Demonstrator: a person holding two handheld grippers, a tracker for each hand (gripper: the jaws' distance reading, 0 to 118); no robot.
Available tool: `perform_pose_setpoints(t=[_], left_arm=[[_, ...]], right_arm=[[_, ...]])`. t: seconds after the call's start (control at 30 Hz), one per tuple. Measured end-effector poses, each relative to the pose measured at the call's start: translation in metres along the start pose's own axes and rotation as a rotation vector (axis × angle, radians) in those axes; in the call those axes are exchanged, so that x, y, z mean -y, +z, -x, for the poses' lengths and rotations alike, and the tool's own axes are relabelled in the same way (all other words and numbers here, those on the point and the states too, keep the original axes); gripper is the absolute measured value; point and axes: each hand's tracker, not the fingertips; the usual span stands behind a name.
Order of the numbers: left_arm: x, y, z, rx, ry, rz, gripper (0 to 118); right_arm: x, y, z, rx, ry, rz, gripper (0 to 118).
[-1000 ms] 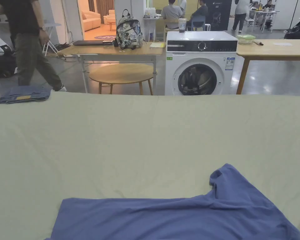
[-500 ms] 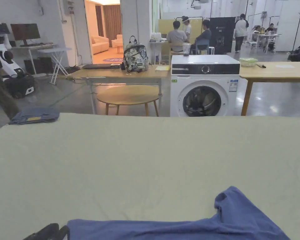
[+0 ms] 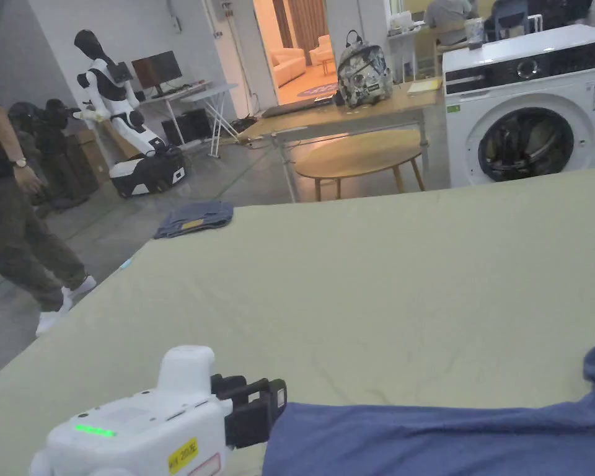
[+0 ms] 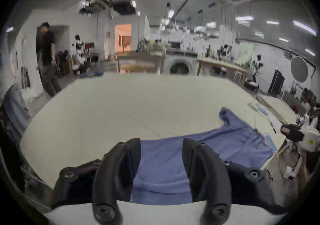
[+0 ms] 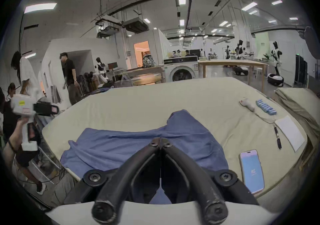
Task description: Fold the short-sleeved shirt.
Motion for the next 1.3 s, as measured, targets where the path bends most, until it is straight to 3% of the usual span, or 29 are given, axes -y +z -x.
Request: perform_pose_setpoints(t=[0.17,0.23,0.3,0.37,0.47,0.63,0.67,0.73,0.77,0.9,0.93,1.0,1.03,1.13,1.2,1.3], left_arm=[[-0.008,-0.136,0.047,-0.055,0.143,0.220,53],[0.004,-0.173,0.057,-0.033,0.279,0.279,53],[0.013,-0.198,0.062,-0.087,0.322,0.309,53],[0.022,-0.210,0.061,-0.072,0.311,0.343,41],[0.023,-0.211,0.046,-0.103,0.154,0.330,4],[0.021,-0.229,0.056,-0.126,0.120,0.392,0],[0.018,-0.230,0.057,-0.121,0.124,0.395,0],[0.014,-0.231,0.059,-0.113,0.158,0.414,0],[0.013,-0.222,0.052,-0.110,0.159,0.415,0],[0.012,-0.214,0.046,-0.097,0.170,0.424,0],[0.012,-0.213,0.045,-0.096,0.167,0.425,0],[0.010,-0.213,0.042,-0.094,0.161,0.432,0],[0.009,-0.211,0.044,-0.094,0.162,0.435,0],[0.013,-0.207,0.040,-0.093,0.162,0.423,0],[0.008,-0.199,0.046,-0.075,0.181,0.411,0],[0.005,-0.146,0.040,-0.032,0.145,0.161,0]], right_arm=[[0.008,-0.006,-0.019,0.032,-0.047,0.075,0],[0.012,-0.008,-0.029,0.051,-0.066,0.097,0],[0.014,-0.009,-0.037,0.086,-0.058,0.126,0],[0.016,-0.010,-0.042,0.124,-0.045,0.146,0],[0.014,-0.018,-0.054,0.125,-0.051,0.162,0],[-0.026,-0.066,-0.065,0.093,0.005,0.176,1],[-0.038,-0.084,-0.070,0.098,0.011,0.197,15],[-0.056,-0.127,-0.086,0.061,-0.018,0.286,68],[-0.061,-0.154,-0.096,0.027,-0.038,0.342,68],[-0.057,-0.248,-0.129,0.150,0.009,0.524,67],[-0.052,-0.270,-0.137,0.181,0.004,0.581,58],[-0.038,-0.293,-0.147,0.245,-0.017,0.682,22],[-0.030,-0.297,-0.149,0.243,-0.054,0.711,20],[-0.035,-0.278,-0.143,0.214,-0.065,0.622,3],[-0.041,-0.272,-0.142,0.203,-0.059,0.616,3],[-0.060,-0.230,-0.133,0.167,-0.045,0.518,2]])
